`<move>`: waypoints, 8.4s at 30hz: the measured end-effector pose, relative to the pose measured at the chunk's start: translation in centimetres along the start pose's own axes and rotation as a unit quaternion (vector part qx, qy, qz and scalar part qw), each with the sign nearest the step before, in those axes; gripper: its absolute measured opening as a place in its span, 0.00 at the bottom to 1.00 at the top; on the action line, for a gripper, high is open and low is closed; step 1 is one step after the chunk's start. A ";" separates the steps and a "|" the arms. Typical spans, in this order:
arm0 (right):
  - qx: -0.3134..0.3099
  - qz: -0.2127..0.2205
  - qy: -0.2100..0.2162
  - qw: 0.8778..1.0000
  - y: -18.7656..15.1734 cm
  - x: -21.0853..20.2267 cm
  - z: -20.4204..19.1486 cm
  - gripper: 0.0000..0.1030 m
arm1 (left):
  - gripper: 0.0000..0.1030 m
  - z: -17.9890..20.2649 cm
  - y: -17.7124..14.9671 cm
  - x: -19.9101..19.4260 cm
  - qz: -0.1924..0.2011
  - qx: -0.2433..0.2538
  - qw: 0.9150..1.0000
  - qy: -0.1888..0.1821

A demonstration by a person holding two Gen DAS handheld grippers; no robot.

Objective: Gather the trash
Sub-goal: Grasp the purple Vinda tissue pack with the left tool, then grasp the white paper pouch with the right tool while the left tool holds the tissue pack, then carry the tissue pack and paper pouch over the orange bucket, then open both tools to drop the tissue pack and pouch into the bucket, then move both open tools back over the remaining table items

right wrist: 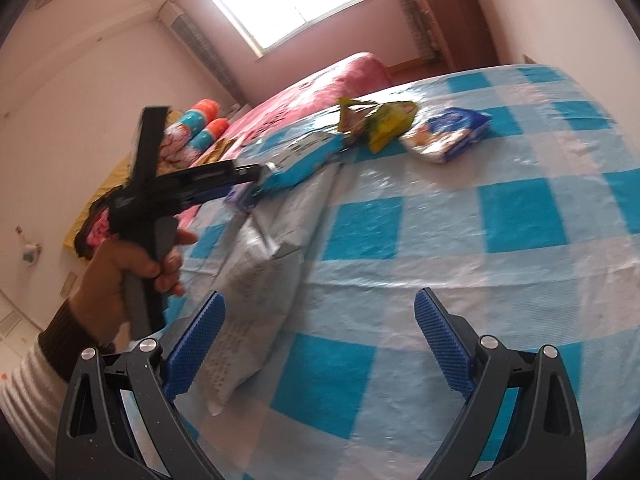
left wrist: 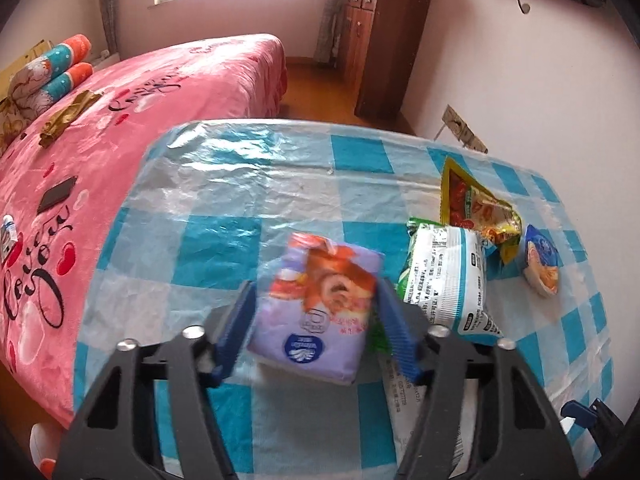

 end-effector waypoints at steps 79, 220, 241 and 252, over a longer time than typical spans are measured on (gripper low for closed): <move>-0.088 -0.019 0.075 0.993 -1.0 1.3 -6.6 0.37 | 0.51 -2.1 -18.6 -13.9 0.032 -0.089 0.994 -0.052; -0.140 0.016 0.009 0.990 -2.8 1.4 -19.4 0.91 | 0.84 -15.7 -22.8 -25.3 0.121 -0.097 0.979 0.131; -0.096 0.041 -0.028 0.994 -1.8 -0.8 -12.2 0.91 | 0.85 -8.6 -20.4 -22.1 0.104 -0.033 0.988 0.114; -0.061 0.068 -0.060 0.994 -0.8 -2.8 -7.7 0.91 | 0.85 -3.6 -18.5 -20.1 0.100 0.010 0.991 0.093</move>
Point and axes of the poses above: each gripper's, at about its wrist camera, not at the fingertips, and x roughly the way its jaws point, z to its right, y to its top, the point moved 3 cm from there along x, roughly the way its jaws point, and after that the axes turned 9 degrees about -x, right-handed, at the moved point
